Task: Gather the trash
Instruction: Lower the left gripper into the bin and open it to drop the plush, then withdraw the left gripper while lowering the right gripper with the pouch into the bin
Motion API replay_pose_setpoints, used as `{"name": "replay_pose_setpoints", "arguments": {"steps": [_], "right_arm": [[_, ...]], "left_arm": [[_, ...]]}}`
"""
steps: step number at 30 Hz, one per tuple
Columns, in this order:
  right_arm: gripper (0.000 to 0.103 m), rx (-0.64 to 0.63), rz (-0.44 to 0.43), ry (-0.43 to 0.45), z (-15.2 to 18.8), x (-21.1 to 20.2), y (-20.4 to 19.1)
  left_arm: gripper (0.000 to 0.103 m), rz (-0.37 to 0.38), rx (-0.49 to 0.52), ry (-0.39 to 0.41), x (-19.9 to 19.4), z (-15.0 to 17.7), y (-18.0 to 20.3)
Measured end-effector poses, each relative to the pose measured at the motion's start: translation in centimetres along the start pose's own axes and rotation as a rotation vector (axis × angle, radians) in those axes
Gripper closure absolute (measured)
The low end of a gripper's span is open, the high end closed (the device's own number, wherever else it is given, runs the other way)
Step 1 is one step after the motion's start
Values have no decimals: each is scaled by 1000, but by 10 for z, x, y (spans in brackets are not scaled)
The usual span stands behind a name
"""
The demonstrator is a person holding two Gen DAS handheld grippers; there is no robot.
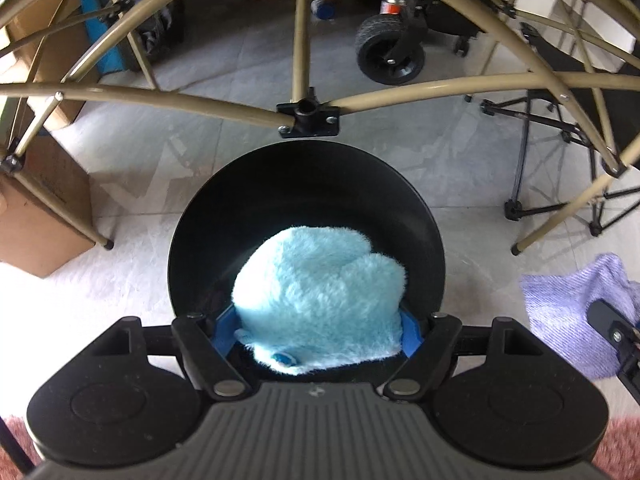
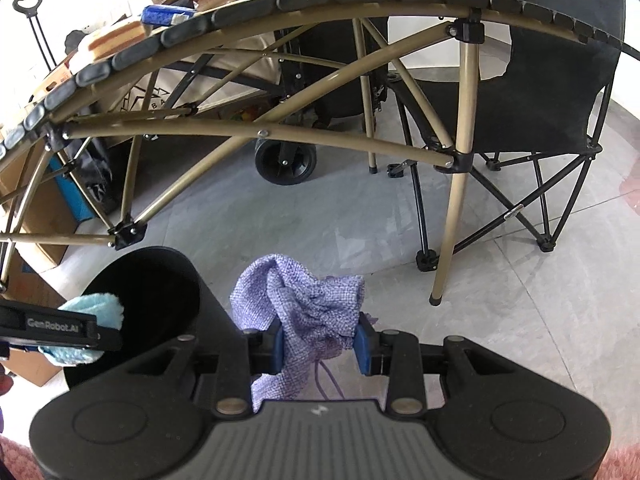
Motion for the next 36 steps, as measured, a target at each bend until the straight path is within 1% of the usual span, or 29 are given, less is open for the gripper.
{"name": "replay_pose_setpoints", "arguments": {"steps": [3,18,21,25,31,36], "right_arm": [[71,1,1,-4,0,2,2],[71,-4,-1,-32,5,7,3],[71,-7,-3,-32,5,6,2],[70,-6,-2,-32,5,6,2],[70,-7,-4,-32,5,6,2],[70,-7,-3,-32,6,6,1]], "left_arm": [[26,-5,-24,-22,6,-3,2],[26,-13,-39,-53,15,-1,6],[21,-8,-39,-49,14,-1,6],[0,-8,-58,-46,13,-2,4],[0,-19,-39,-64,15,-1,6],[0,-16,-37,-57,14,-1,5]]}}
Point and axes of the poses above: each gripper's, at about its wrist camera, not at the fingertips, and x roughly the way its jaws point, y to its right, z to its underside, the point moved 2 cm from there along x, roughly the way its jaws point, and after that the axes turned 9 degrees about -z, right-handed, at the moved point
